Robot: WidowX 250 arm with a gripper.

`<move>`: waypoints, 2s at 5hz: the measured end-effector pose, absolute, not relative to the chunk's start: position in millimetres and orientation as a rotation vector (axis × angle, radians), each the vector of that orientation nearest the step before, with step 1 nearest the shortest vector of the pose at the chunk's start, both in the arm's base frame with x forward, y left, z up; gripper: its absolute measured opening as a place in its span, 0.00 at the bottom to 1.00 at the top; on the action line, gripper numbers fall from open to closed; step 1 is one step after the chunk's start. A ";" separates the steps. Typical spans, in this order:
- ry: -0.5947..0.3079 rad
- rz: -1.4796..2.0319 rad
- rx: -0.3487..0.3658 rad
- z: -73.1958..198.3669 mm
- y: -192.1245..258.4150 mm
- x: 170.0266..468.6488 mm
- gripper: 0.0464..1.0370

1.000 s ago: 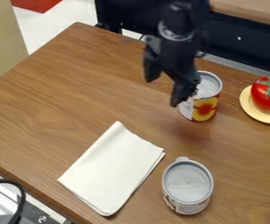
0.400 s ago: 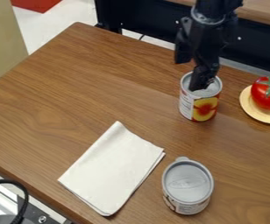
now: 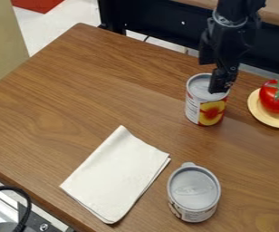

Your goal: Put the can to the left side of the white cloth

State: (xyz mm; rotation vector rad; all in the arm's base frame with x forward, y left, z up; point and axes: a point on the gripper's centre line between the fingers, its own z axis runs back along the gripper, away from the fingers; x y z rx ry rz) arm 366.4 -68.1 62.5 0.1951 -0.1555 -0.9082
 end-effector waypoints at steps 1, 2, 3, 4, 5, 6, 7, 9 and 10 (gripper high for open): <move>-0.154 -1.008 0.172 48.6 -82.5 370.3 0.96; -0.178 -1.040 0.113 51.1 -93.0 372.6 0.96; -0.186 -1.062 0.092 40.1 -96.9 374.8 0.96; -0.199 -1.071 0.055 37.5 -94.7 377.5 0.96; -0.198 -1.067 0.053 27.7 -91.7 380.7 0.96; -0.189 -1.062 0.070 25.4 -82.4 382.8 0.96; -0.153 -1.092 0.028 23.9 -69.6 377.6 0.96; -0.043 -1.200 0.102 13.2 -36.7 369.8 0.96; -0.021 -1.232 0.162 8.4 -21.8 373.6 0.96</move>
